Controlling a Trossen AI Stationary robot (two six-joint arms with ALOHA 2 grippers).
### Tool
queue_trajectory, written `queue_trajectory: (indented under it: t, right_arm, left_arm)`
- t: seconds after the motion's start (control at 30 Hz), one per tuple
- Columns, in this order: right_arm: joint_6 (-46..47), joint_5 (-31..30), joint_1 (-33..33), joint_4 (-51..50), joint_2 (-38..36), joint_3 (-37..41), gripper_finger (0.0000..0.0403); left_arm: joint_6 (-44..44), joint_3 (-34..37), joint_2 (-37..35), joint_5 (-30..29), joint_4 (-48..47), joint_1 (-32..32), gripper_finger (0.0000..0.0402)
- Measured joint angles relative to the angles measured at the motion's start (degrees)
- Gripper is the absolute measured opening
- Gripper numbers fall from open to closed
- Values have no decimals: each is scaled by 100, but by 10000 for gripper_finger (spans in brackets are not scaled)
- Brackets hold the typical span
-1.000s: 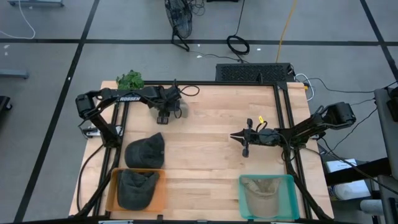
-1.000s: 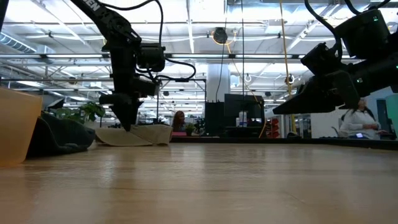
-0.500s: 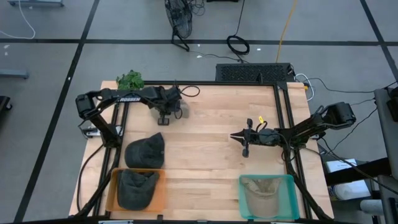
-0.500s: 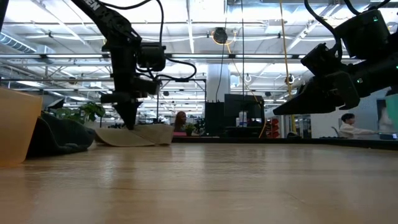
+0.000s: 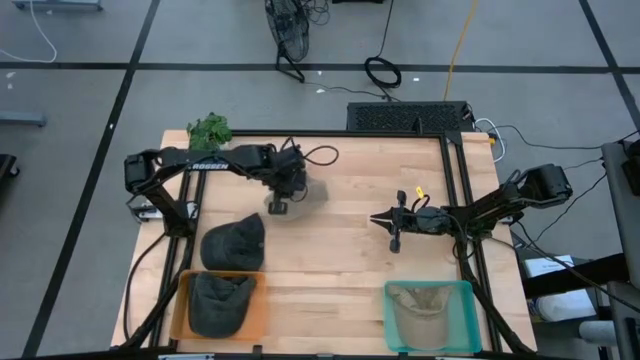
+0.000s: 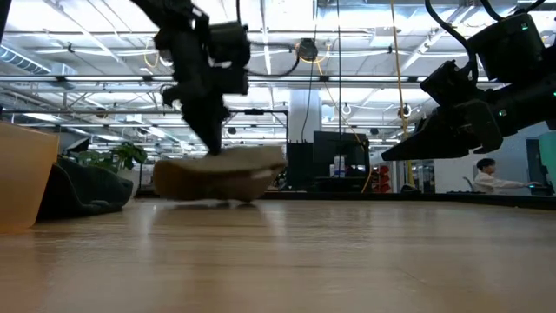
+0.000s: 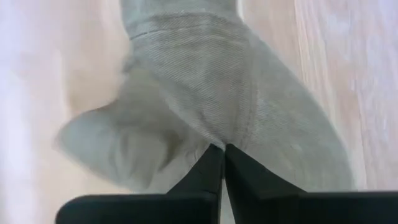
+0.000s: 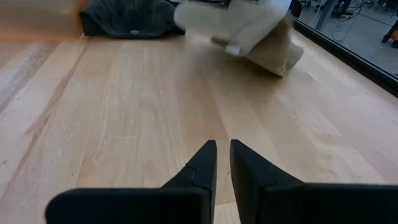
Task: Pick & Place hat
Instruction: Put the brown cap into the blue bin
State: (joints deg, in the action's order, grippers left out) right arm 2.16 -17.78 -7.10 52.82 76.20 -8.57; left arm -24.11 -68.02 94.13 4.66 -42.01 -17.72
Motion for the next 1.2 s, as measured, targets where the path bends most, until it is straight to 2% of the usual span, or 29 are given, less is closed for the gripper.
queue_trajectory:
  t: [0.13,0.23,0.43,0.6,0.77,0.93,1.1,1.2]
  right_arm:
    - [17,2,-2,0,0,1,22]
    - [17,4,-3,0,0,1,22]
    - [17,7,-8,-2,0,1,23]
    - [21,185,-8,49,0,-1,22]
    - [21,648,-10,328,-2,1,22]
    - [16,1500,-10,484,-198,1,22]
    - [8,2214,-13,590,-486,1,23]
    - [37,2647,-13,578,-637,3,23]
  left_arm:
    - [-59,-646,0,-176,-314,26,5]
    - [269,-995,0,-127,-320,27,10]
    - [2364,-1233,0,-411,-257,219,5]
    - [3366,-1017,17,-496,237,657,10]
    - [4022,-880,262,-752,1071,1179,6]
    - [4375,-866,701,-1252,1265,1541,13]
    - [4774,-864,1182,-1325,2134,1672,4]
    - [4819,-866,1414,-1322,2675,1749,16]
